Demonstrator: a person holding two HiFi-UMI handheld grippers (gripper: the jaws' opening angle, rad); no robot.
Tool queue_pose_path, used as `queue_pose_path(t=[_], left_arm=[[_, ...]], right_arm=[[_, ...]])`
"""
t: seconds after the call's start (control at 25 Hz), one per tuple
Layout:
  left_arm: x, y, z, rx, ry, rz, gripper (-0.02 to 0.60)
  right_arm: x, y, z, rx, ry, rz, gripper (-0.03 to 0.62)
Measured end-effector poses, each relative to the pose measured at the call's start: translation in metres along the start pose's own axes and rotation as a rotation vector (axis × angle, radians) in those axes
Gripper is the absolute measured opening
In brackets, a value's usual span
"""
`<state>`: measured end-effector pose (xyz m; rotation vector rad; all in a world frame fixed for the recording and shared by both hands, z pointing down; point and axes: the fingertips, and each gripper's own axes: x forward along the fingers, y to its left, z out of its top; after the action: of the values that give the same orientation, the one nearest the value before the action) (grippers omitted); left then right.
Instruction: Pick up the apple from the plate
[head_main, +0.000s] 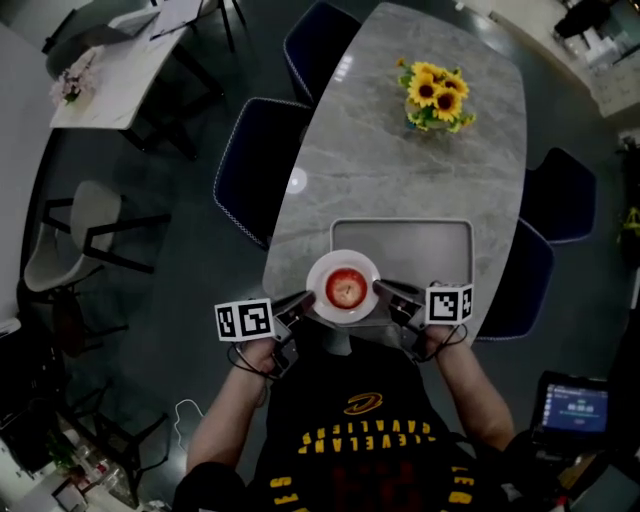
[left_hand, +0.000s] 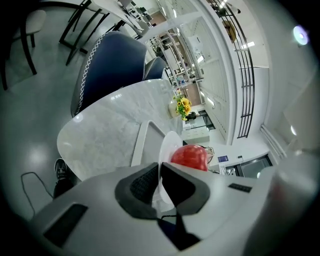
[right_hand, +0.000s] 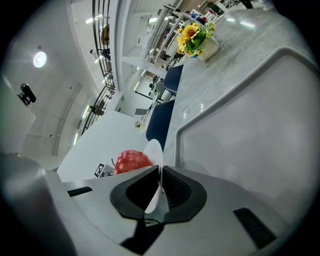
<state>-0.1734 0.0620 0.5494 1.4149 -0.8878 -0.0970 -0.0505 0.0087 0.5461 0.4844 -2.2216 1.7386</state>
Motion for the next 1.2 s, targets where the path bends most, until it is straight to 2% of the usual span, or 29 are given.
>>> queue_pose_path(t=[0.52, 0.8, 0.96, 1.2], left_arm=[[-0.059, 0.018, 0.035, 0.059, 0.057, -0.032, 0.021], [-0.065, 0.023, 0.041, 0.069, 0.085, -0.044, 0.021], [-0.075, 0.028, 0.036, 0.06, 0.073, -0.036, 0.021], [-0.081, 0.02, 0.033, 0.045, 0.025, -0.024, 0.021]], right_arm=[[0.055, 0.041, -0.009, -0.009, -0.06, -0.013, 0.031], [0.063, 0.045, -0.012, 0.001, -0.08, -0.007, 0.032], [0.068, 0.05, -0.022, 0.017, -0.063, 0.002, 0.032], [0.066, 0.057, -0.015, -0.034, -0.015, 0.013, 0.031]])
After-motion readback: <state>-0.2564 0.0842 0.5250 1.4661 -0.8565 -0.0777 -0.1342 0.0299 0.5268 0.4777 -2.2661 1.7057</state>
